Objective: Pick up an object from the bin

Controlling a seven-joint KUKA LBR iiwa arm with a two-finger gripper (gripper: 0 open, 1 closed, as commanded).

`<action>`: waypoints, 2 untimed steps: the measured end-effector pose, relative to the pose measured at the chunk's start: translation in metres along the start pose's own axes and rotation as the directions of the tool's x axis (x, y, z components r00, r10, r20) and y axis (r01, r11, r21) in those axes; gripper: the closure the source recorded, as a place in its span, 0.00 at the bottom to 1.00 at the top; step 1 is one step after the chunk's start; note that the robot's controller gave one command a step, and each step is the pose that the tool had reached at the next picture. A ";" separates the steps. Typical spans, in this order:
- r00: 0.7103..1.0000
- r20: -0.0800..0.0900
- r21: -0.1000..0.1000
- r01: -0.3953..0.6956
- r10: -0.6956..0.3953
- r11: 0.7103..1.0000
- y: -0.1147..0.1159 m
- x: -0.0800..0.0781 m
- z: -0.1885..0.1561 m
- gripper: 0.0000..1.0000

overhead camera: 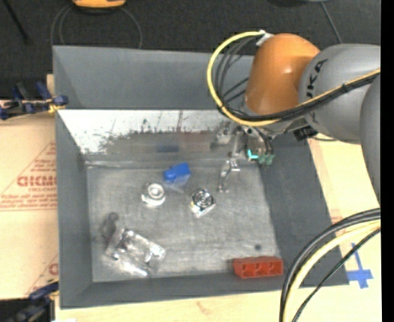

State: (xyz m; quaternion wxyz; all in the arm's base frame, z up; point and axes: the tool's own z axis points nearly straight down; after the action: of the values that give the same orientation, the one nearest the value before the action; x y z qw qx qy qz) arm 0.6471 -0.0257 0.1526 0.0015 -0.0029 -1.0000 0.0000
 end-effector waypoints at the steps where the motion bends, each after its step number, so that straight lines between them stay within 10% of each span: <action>1: 0.994 0.010 0.002 0.105 -0.105 0.994 0.061 -0.010 0.070 0.00; 2: 0.999 0.011 -0.002 -0.033 0.033 0.999 0.067 -0.009 0.051 0.00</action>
Offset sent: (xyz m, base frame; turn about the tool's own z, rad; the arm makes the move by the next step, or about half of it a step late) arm 0.0080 0.0702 -0.0826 -0.1090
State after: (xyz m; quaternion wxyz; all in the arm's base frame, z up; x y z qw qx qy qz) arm 0.6565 0.0410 0.1020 -0.0040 -0.0194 -0.9998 -0.0011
